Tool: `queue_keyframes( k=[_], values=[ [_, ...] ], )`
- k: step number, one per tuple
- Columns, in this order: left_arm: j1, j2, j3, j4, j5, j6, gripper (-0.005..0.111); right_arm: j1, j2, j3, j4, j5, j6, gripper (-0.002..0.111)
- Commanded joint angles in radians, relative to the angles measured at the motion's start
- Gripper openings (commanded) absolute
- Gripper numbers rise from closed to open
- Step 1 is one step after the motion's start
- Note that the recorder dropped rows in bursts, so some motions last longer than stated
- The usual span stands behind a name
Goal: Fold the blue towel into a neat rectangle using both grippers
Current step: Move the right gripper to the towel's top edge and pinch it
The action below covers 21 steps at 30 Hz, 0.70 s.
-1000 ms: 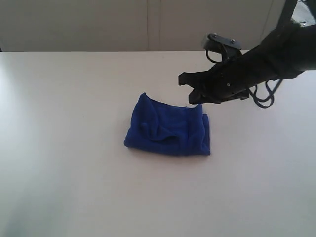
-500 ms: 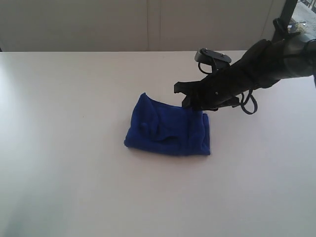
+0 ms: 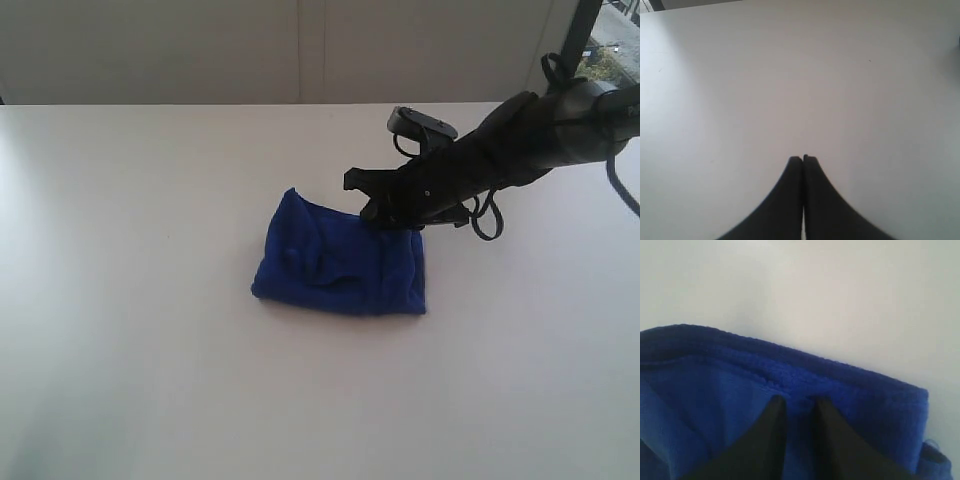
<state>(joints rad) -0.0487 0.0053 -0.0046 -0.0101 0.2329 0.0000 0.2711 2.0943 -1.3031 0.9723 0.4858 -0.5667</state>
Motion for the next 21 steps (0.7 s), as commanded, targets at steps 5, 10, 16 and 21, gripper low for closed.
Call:
queue_keyframes(
  k=[5,10,16,21],
  values=[
    [0.0,-0.005,0.005,-0.011,0.0,0.0,0.0,0.001,-0.027,-0.002,-0.008,-0.001,-0.043,0.0],
    [0.0,-0.005,0.005,-0.011,0.0,0.0,0.0,-0.002,-0.151,0.0,-0.14,0.031,-0.05,0.0],
    [0.0,-0.005,0.005,-0.011,0.0,0.0,0.0,-0.004,-0.261,0.053,-0.331,0.018,0.073,0.0],
    [0.0,-0.005,0.005,-0.011,0.0,0.0,0.0,-0.002,-0.273,0.101,-0.333,0.011,0.071,0.0]
  ],
)
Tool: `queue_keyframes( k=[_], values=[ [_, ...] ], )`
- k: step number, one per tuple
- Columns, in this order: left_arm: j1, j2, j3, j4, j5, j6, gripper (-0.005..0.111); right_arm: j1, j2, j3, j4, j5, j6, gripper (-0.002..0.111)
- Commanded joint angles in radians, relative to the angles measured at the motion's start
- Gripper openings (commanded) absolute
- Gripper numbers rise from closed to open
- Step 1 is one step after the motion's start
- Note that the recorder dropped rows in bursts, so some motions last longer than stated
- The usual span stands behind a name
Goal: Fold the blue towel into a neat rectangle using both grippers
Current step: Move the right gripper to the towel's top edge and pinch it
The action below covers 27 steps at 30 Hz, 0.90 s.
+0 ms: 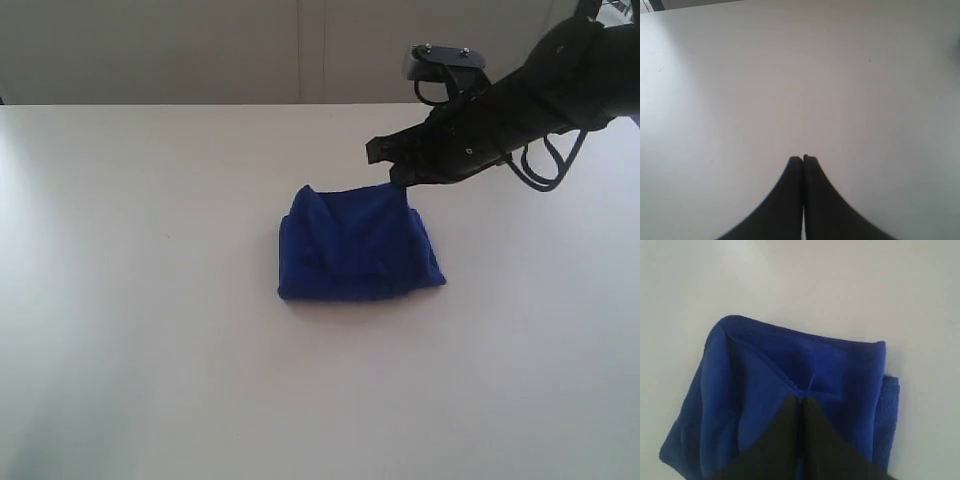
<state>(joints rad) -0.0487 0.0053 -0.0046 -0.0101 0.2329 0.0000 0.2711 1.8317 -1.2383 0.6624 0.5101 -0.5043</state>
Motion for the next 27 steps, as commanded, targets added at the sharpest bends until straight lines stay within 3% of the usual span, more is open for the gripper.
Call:
queue_keyframes(
  k=[1,13,25,27],
  values=[
    [0.0,-0.005,0.005,-0.011,0.0,0.0,0.0,-0.002,-0.008,0.042,-0.023,-0.018,0.009,0.0],
    [-0.001,-0.005,0.005,-0.011,-0.003,0.0,0.0,-0.002,-0.006,0.054,-0.025,-0.017,0.009,0.0],
    [-0.001,-0.005,0.005,-0.128,-0.316,-0.205,0.0,-0.002,-0.006,0.054,-0.027,0.002,0.009,0.0],
    [-0.001,-0.005,0.005,-0.171,-0.345,-0.318,0.0,-0.002,-0.006,0.054,-0.027,0.002,0.009,0.0]
  ],
)
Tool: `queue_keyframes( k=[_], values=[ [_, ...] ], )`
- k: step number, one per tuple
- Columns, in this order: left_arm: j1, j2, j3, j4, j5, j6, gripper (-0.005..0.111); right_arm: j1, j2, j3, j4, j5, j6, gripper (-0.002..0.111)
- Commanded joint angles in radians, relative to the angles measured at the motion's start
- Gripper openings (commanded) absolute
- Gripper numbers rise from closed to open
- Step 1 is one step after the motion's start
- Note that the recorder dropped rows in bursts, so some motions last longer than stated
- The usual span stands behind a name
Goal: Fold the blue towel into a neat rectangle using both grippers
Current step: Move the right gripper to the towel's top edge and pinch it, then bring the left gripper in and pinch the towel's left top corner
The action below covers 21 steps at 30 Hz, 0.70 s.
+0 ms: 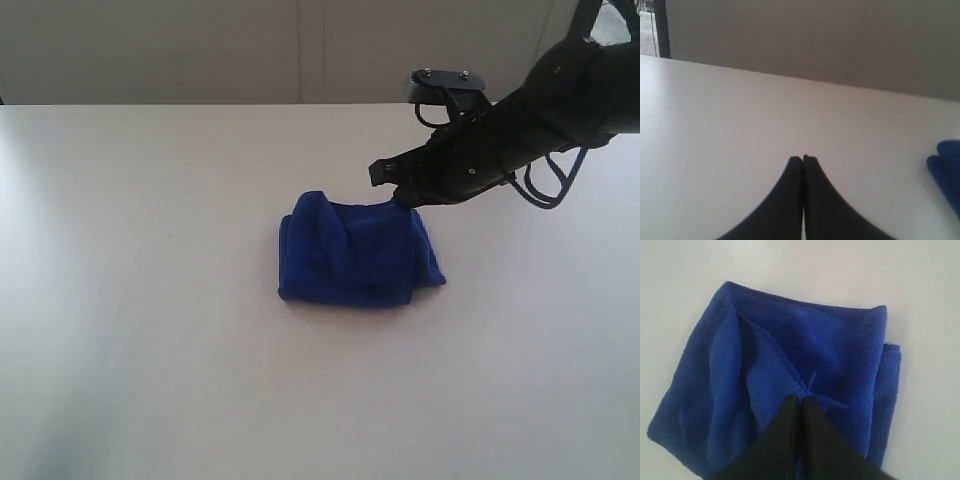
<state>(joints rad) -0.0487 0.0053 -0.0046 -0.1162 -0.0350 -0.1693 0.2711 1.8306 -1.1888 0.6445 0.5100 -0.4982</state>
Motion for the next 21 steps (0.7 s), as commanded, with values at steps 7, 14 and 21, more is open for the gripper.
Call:
queue_keyframes(
  k=[7,14,21],
  values=[
    [-0.001,0.078,-0.223,-0.112,0.31,-0.217,0.0,-0.002,-0.004,0.005,-0.007,0.006,0.003,0.0],
    [-0.002,0.553,-0.598,-0.502,0.697,0.39,0.0,-0.002,-0.004,0.005,0.007,0.006,0.005,0.0],
    [-0.068,1.148,-0.712,-0.718,0.693,0.686,0.0,-0.002,-0.004,0.005,0.011,0.013,0.007,0.0]
  ],
)
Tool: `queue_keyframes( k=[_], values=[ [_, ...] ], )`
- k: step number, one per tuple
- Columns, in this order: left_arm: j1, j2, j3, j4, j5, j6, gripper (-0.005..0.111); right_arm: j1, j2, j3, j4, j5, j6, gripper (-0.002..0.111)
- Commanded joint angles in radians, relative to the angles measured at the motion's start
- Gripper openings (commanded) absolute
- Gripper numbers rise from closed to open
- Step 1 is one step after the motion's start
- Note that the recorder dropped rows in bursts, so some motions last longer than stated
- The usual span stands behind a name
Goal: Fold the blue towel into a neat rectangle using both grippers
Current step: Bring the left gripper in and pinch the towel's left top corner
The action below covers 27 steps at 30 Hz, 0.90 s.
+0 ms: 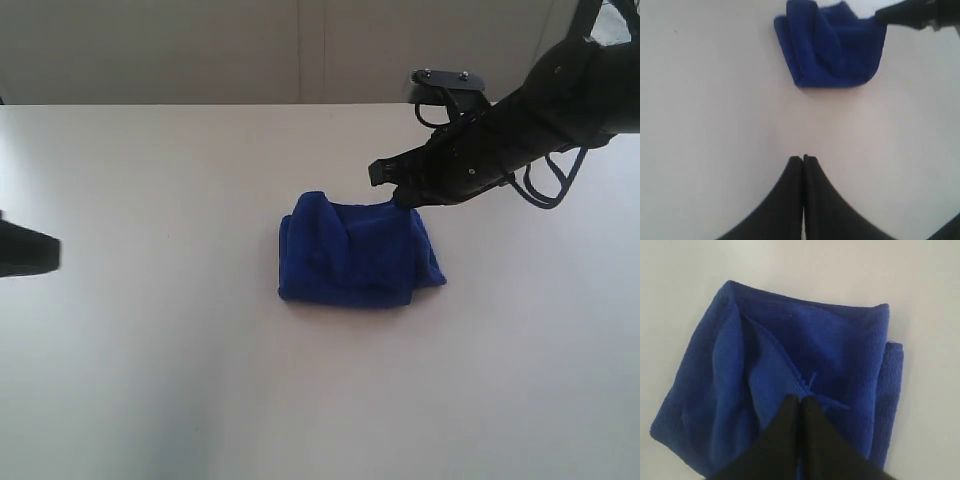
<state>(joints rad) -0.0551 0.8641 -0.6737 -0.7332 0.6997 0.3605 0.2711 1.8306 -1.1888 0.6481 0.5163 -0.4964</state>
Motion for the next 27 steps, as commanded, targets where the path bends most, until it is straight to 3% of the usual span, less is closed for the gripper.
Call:
queue_keyframes(
  k=[1,7,10,13,17,22,27],
  values=[
    [-0.102,0.365,-0.065,-0.118,-0.064,0.169,0.0,-0.002,-0.004,0.005,0.009,0.006,0.005,0.0],
    [-0.399,0.69,-0.246,-0.122,-0.33,0.166,0.0,-0.002,-0.004,0.005,0.009,0.003,0.009,0.0],
    [-0.475,0.791,-0.356,-0.151,-0.415,0.107,0.0,-0.002,-0.004,0.005,0.009,0.003,0.009,0.0],
    [-0.506,0.866,-0.446,-0.218,-0.401,0.103,0.001,-0.002,-0.004,0.005,0.009,0.003,0.011,0.0],
    [-0.531,0.942,-0.524,-0.234,-0.382,0.109,0.015,-0.002,-0.004,0.005,0.009,0.007,0.011,0.0],
    [-0.539,0.993,-0.547,-0.237,-0.377,0.106,0.035,-0.002,-0.004,0.005,0.011,0.005,0.011,0.0],
    [-0.539,1.039,-0.548,-0.268,-0.367,0.106,0.046,-0.002,-0.004,0.005,0.011,0.005,0.011,0.0]
  ],
)
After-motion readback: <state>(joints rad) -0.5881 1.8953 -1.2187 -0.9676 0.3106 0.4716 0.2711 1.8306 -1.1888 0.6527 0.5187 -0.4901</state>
